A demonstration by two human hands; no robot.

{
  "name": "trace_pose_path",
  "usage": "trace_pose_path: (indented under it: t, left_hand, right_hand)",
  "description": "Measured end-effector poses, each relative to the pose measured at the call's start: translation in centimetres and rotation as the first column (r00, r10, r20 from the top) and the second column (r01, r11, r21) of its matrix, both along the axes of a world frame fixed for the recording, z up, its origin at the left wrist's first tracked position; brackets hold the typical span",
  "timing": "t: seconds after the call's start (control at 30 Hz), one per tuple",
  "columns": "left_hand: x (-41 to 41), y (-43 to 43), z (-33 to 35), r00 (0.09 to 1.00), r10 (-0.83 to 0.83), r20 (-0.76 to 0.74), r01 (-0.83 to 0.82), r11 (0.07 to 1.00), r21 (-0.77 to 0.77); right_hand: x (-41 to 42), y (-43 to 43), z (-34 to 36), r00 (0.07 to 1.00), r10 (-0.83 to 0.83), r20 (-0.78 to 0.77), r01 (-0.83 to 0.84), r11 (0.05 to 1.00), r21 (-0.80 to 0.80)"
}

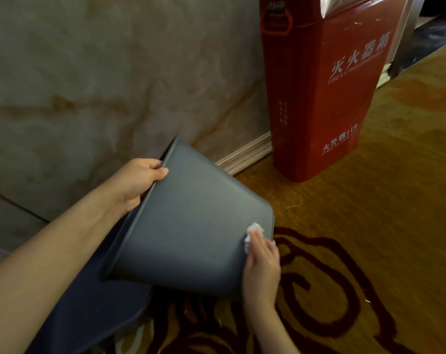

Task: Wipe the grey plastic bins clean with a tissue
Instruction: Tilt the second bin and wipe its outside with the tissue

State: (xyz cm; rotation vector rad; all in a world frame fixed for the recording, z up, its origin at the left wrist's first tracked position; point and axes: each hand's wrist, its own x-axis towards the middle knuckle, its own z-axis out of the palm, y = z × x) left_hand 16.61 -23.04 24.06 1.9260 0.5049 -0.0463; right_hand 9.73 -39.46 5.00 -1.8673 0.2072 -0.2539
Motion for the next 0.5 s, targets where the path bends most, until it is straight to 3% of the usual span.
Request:
trace_pose_path:
  t: [0.1, 0.2, 0.5]
  left_hand:
    - [-0.1, -0.1, -0.2, 0.999, 0.004, 0.037, -0.005, 1.000, 0.004]
    - [-0.6, -0.1, 0.0, 0.998, 0.008, 0.059, -0.008, 1.000, 0.009]
    - [-1.9, 2.0, 2.4, 0.950, -0.014, 0.311, 0.026, 0.999, -0.036]
  right_hand:
    - [1.9, -3.0, -3.2, 0.974, -0.090, -0.207, 0.089, 0.996, -0.012]
    - [3.2, -4.0, -3.9, 0.908, -0.108, -0.404, 0.155, 0.984, 0.085]
    - [6.0, -4.0, 1.5, 0.959, -0.269, -0.084, 0.279, 0.950, 0.142]
